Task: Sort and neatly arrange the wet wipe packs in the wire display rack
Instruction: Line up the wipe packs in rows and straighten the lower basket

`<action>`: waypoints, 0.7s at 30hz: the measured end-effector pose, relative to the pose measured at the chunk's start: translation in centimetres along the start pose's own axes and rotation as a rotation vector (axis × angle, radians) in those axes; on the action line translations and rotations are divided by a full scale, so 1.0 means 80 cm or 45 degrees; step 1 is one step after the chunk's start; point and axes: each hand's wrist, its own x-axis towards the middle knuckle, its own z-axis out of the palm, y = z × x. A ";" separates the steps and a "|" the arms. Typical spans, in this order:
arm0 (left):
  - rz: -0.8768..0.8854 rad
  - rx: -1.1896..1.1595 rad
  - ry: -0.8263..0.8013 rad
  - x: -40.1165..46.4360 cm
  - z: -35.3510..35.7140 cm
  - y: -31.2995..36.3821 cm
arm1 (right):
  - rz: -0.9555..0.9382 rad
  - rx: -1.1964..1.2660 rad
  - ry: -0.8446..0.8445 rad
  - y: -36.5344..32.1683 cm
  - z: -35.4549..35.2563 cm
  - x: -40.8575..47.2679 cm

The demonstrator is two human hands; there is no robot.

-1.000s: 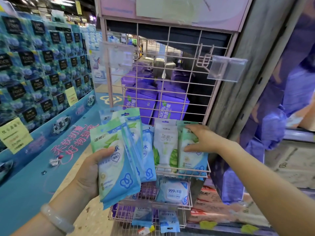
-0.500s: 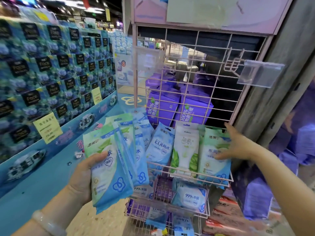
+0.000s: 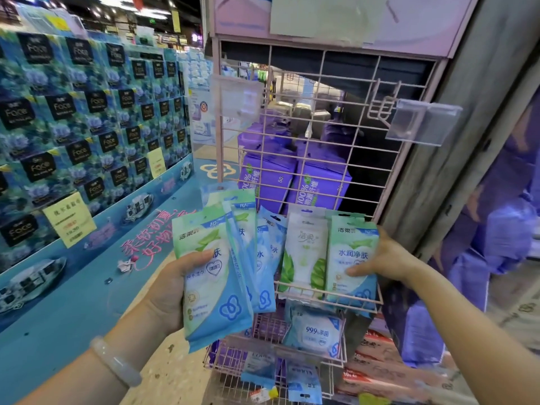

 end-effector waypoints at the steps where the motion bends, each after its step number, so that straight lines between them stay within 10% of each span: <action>1: -0.008 0.003 -0.004 0.002 0.004 -0.001 | 0.006 0.027 0.037 0.002 0.001 -0.002; 21: 0.021 -0.021 -0.061 0.022 0.014 0.001 | -0.012 0.197 0.345 0.002 0.006 0.010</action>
